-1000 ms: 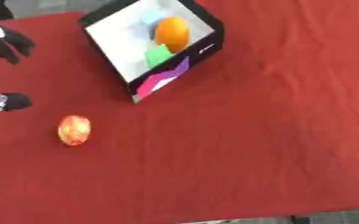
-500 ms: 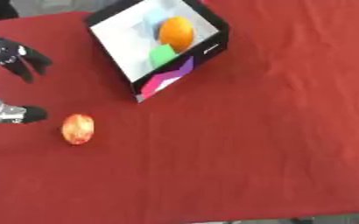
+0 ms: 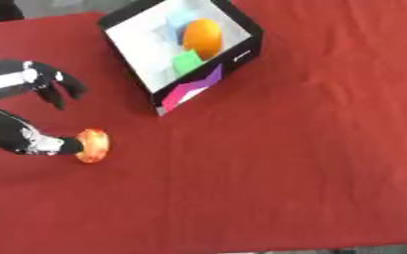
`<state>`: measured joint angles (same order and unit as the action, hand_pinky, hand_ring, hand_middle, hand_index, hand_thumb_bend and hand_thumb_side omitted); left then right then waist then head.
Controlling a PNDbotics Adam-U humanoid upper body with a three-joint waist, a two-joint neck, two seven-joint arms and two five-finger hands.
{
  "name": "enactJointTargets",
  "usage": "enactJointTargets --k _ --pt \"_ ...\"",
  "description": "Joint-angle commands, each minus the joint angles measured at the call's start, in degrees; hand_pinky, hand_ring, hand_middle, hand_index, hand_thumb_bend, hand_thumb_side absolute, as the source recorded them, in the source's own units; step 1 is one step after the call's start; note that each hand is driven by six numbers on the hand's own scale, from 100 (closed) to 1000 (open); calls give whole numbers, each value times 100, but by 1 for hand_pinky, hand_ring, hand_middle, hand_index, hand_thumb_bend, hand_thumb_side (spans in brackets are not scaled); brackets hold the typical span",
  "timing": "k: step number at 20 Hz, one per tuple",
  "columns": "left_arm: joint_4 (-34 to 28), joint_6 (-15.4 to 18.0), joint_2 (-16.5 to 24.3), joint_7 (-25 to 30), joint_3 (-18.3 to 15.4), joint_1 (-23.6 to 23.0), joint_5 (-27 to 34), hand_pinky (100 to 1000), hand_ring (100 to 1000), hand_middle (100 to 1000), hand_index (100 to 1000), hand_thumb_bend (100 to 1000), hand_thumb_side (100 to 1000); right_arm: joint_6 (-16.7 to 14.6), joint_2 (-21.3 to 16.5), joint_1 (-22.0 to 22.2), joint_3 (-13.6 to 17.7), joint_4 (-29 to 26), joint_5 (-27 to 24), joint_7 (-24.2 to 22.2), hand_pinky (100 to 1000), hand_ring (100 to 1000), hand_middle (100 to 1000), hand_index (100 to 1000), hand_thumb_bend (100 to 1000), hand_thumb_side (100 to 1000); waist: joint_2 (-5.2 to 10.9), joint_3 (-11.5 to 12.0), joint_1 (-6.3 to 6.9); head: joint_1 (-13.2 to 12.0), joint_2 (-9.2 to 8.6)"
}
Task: Pick up objects on the table and place them in the box.
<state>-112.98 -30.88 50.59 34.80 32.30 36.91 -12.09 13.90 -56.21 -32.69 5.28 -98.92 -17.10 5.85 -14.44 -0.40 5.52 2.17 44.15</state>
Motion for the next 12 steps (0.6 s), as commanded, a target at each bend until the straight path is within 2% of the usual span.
enactJointTargets --k 1,6,12 --pt "142 -13 16 168 27 86 -285 801 671 762 873 590 399 0 -138 -49 76 -110 21 24 918 766 722 812 488 457 31 -16 -117 -18 -3" --pt "399 205 -63 205 78 32 -587 797 672 756 860 563 343 4 -129 -32 84 -104 26 33 918 766 722 812 483 459 6 -29 -125 -54 -3" --pt "593 403 -135 213 115 31 -847 791 677 748 847 485 262 2 -115 -28 83 -107 30 34 918 766 722 813 477 462 -19 -34 -164 -62 -3"
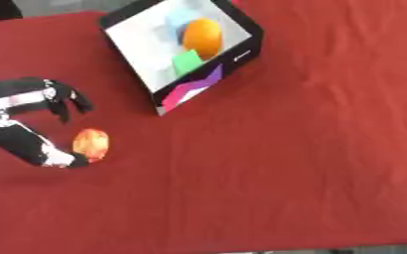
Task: Pick up objects on the table and place them in the box.
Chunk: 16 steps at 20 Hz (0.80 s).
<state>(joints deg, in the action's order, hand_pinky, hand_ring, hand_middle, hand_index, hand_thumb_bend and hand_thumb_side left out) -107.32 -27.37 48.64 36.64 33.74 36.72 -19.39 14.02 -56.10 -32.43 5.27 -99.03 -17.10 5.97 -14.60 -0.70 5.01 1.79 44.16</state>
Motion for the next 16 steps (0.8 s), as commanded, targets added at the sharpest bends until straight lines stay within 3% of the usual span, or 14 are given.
enactJointTargets --k 1,7,11,16 --pt "57 85 42 25 -21 56 -173 790 678 748 843 469 252 -11 -125 -48 85 -95 31 24 918 766 722 813 475 462 -9 -5 -122 -31 -4" --pt "240 228 -63 14 17 49 -377 785 678 743 813 407 210 -13 -111 -23 95 -90 38 42 918 766 722 813 470 465 -55 2 -170 -51 -4" --pt "372 297 -137 -9 31 37 -456 783 681 745 804 409 207 -11 -100 -11 100 -85 44 48 918 766 723 813 468 466 -76 7 -193 -59 -4" --pt "615 536 -220 36 97 41 -878 776 688 756 799 395 142 -15 -93 -6 103 -88 39 52 918 767 723 813 466 467 -95 2 -217 -75 -4"
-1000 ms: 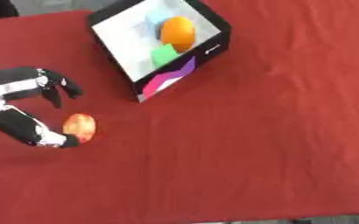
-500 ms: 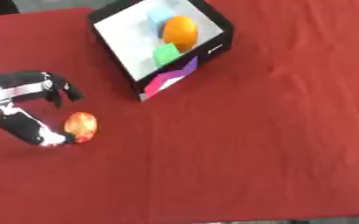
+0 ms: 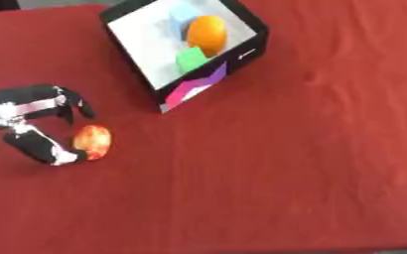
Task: Pick up objects on the table and place them in the box.
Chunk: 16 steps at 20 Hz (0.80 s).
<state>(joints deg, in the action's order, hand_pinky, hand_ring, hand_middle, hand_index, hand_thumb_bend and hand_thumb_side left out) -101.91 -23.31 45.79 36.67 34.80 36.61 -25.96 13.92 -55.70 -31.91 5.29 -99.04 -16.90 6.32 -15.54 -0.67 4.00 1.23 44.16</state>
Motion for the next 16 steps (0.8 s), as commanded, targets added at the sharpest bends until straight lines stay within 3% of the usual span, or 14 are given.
enactJointTargets --k 1,8,16 --pt "125 202 49 63 5 51 -324 776 691 760 800 398 143 -5 -133 -57 103 -87 17 19 919 767 723 813 465 467 -3 0 -119 -19 -4" --pt "380 496 -74 62 5 43 -701 752 666 733 756 293 100 -1 -126 -45 107 -81 4 25 919 767 723 813 458 469 -8 10 -125 -19 -4" --pt "25 388 -79 -612 -166 -14 -488 733 629 671 705 152 154 13 -127 7 123 -34 17 61 920 767 724 814 453 472 -4 22 -111 -1 -4"
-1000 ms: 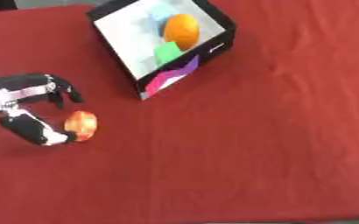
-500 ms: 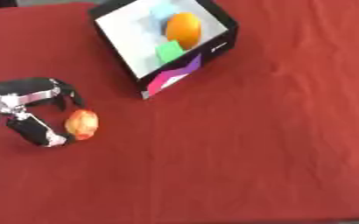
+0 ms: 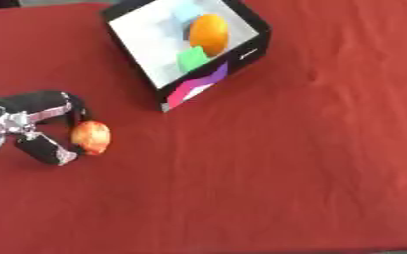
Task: Pick up objects on the table and place them in the box.
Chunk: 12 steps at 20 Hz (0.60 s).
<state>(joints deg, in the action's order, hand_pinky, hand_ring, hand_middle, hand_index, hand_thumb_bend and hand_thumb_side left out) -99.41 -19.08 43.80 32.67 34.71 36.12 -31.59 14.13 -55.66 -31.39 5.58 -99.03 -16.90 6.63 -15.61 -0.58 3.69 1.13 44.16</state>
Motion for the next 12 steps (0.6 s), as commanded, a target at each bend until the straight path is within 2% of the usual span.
enactJointTargets --k 1,2,9,12 --pt "-319 -65 138 -284 -199 19 137 730 624 662 696 132 153 -9 -134 -37 96 -34 19 31 920 767 724 814 452 472 6 16 -78 11 -5" --pt "-430 -106 158 -358 -259 -3 211 725 617 650 681 102 151 -9 -136 -29 98 -31 21 33 920 767 724 814 451 473 9 22 -74 14 -5" --pt "-1327 -386 474 -515 -685 -148 625 720 600 623 631 100 112 -17 -171 22 121 -21 26 50 920 767 724 814 446 473 37 49 -43 120 -5" --pt "-1496 -314 609 -536 -924 -41 709 720 597 614 610 100 100 -23 -191 31 130 -23 16 61 920 767 724 814 441 472 54 64 -31 194 -5"
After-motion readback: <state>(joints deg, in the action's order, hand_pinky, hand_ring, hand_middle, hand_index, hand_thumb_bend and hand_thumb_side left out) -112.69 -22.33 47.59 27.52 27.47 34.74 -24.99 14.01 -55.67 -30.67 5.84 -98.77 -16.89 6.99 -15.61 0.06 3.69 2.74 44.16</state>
